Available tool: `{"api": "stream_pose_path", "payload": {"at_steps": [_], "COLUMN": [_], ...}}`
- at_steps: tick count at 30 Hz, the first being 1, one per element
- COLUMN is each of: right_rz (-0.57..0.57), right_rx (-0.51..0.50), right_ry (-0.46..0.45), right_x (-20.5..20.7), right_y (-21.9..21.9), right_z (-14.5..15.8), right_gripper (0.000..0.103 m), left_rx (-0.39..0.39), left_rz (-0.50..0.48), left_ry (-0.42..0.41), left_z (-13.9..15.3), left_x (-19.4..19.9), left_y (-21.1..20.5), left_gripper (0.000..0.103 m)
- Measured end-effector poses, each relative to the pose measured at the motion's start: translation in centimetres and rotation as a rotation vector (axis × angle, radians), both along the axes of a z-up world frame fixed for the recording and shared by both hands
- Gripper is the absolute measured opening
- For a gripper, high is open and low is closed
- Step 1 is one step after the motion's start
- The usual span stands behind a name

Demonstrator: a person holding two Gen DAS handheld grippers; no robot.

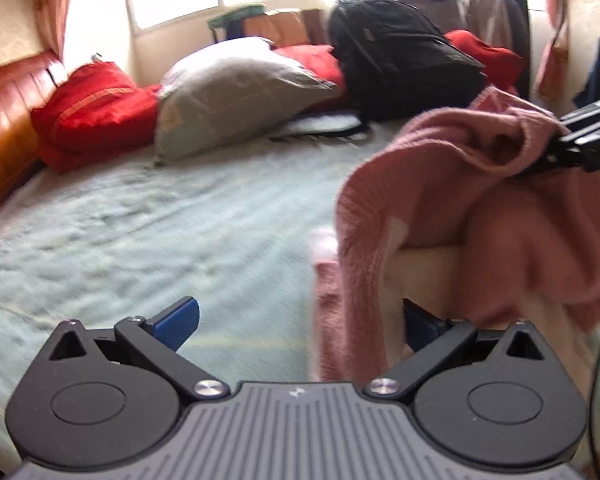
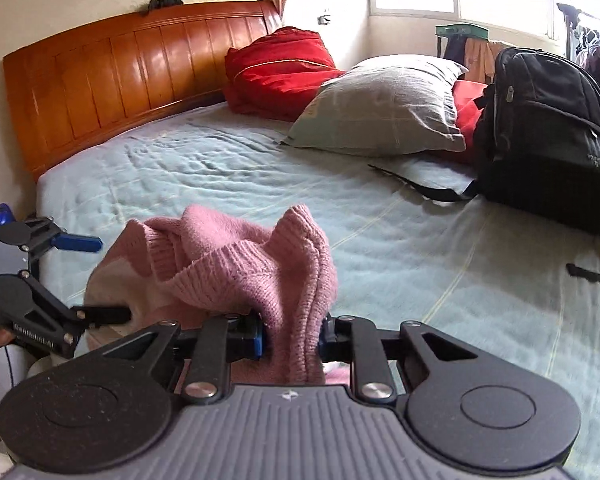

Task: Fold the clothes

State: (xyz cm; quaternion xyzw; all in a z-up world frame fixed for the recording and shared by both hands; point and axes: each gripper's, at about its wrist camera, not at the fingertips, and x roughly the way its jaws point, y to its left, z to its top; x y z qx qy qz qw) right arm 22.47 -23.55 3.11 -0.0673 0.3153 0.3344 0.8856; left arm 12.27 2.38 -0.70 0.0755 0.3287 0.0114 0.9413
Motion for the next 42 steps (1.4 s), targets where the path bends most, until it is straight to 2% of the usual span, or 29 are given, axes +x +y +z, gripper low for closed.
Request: {"api": "stream_pose_path", "payload": {"at_steps": [4,7,12,17,28,35,38,40,42], "right_rz": [-0.026,-0.054,-0.072,-0.107,-0.309,-0.428,-0.504,-0.519,-0.508], "right_rx": [0.007,0.014,-0.029,-0.078,-0.178,-0.236,-0.240,-0.227,-0.212], "right_ry": [0.018,0.048,0.077,0.101,0.177,0.230,0.283,0.330,0.345], "right_x": [2.6,5.2,9.7,14.1,22.9,26.2,27.5,27.9,27.3], "right_y": [-0.4,-0.6,0.1,0.7,-0.6,-1.2,-2.7,-3.6,-4.1], "right_z": [0.3,0.6,1.1,1.0,-2.0,-5.3,-6.3,-7.0,-7.0], "right_gripper": [0.025,0.025,0.024,0.024,0.023,0.023,0.023,0.024,0.038], "left_rx": [0.052,0.056,-0.014,-0.037,-0.079,-0.086,-0.100,-0.105,-0.108], "left_rz": [0.042,0.052,0.018,0.011,0.052,0.072,0.084,0.078,0.073], "left_ry": [-0.039,-0.054,-0.093,-0.094,-0.074,-0.045,-0.037,-0.032,-0.026], "left_z": [1.3,2.3,3.6,3.7,3.0,2.1,1.7,1.5,1.3], "left_x": [2.5,4.1,4.4,3.7,3.5,3.6,3.4,3.4,3.4], "left_y": [0.4,0.6,0.7,1.1,3.1,4.1,4.5,4.5,4.4], "left_gripper": [0.102,0.102,0.102,0.102,0.102,0.102,0.102,0.102,0.102]}}
